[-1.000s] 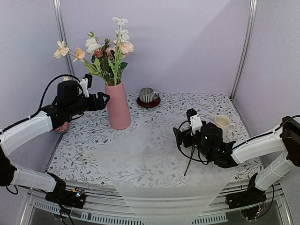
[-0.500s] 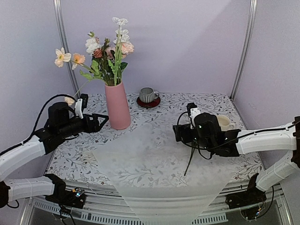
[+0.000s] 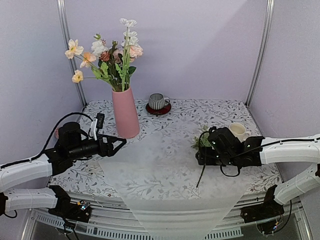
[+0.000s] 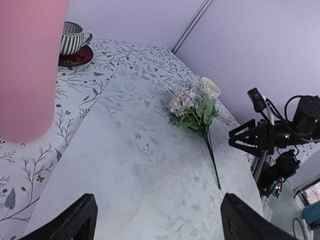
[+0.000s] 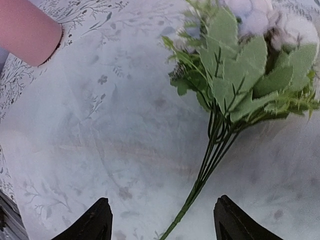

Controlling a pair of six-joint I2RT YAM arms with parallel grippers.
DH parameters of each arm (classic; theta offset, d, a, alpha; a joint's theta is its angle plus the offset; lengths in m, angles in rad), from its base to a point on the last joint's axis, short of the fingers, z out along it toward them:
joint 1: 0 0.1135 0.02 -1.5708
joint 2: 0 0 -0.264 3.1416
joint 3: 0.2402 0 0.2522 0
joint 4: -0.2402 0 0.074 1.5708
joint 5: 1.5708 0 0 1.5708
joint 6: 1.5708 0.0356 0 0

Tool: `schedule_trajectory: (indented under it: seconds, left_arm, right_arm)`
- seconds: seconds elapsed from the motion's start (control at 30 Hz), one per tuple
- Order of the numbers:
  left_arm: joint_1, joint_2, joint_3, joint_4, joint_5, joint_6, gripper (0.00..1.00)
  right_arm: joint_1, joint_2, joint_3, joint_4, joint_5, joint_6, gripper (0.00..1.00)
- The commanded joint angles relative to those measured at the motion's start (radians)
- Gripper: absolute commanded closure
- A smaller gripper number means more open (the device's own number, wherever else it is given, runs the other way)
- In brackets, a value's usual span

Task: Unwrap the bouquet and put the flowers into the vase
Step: Pick up the fake flower from the flattened wrapping paper.

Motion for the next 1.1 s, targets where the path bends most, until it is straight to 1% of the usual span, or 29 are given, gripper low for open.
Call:
schedule_trajectory:
  seconds: [0.0, 0.07, 0.23, 0.33, 0.53, 0.7, 0.77, 0.87, 1.07]
  left_arm:
    - [-0.016, 0.012, 0.028, 0.063, -0.002, -0.005, 0.12]
    - [-0.019, 0.018, 0.030, 0.076, 0.000, -0.006, 0.12]
    - [-0.024, 0.035, 0.043, 0.079, 0.008, -0.002, 0.13]
    - [-0.026, 0.039, 0.046, 0.080, 0.011, -0.001, 0.13]
    - [-0.030, 0.041, 0.046, 0.088, 0.015, -0.010, 0.13]
    - [-0.035, 0.048, 0.048, 0.094, 0.015, -0.011, 0.13]
    - [-0.036, 0.054, 0.049, 0.097, 0.016, -0.010, 0.14]
    - [-0.038, 0.059, 0.051, 0.096, 0.017, -0.009, 0.14]
    - [-0.040, 0.066, 0.052, 0.103, 0.016, -0.011, 0.14]
  right_arm:
    - [-0.005, -0.008, 0.014, -0.091, -0.085, 0.093, 0.33]
    - [-0.005, -0.008, 0.008, -0.094, -0.107, 0.106, 0.41]
    - [-0.005, 0.022, 0.002, -0.103, -0.135, 0.121, 0.54]
    - [-0.005, 0.051, 0.006, -0.109, -0.143, 0.128, 0.59]
    - [-0.005, 0.106, 0.008, -0.113, -0.141, 0.156, 0.61]
    - [-0.005, 0.144, 0.019, -0.122, -0.120, 0.178, 0.69]
    - [-0.006, 0.166, 0.027, -0.127, -0.117, 0.183, 0.70]
    - [-0.005, 0.198, 0.044, -0.134, -0.119, 0.189, 0.76]
    - [-0.006, 0.254, 0.085, -0.142, -0.137, 0.185, 0.77]
